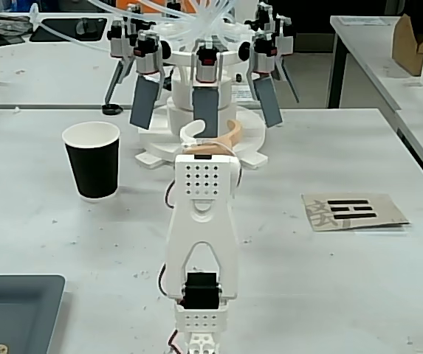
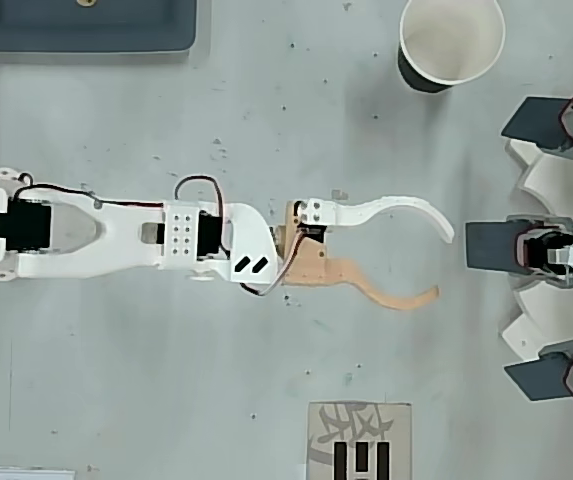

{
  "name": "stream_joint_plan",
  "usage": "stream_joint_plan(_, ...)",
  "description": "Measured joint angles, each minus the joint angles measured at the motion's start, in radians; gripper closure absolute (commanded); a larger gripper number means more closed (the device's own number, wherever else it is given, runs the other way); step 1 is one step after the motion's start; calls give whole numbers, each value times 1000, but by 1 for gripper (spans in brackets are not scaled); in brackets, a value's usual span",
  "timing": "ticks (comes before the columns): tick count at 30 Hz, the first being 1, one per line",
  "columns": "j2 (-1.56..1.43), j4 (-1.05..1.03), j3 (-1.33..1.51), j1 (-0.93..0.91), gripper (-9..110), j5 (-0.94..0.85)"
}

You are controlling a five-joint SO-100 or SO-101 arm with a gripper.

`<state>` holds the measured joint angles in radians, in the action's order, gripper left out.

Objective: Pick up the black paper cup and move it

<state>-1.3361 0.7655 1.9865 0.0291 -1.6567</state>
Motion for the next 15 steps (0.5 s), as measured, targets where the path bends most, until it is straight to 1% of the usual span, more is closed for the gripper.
stream_joint_plan(4, -77, 107, 78, -38, 90, 12)
stream_joint_plan(7, -83, 101, 141, -31, 90, 6)
stream_joint_plan(15, -87, 112, 149, -35, 89, 6)
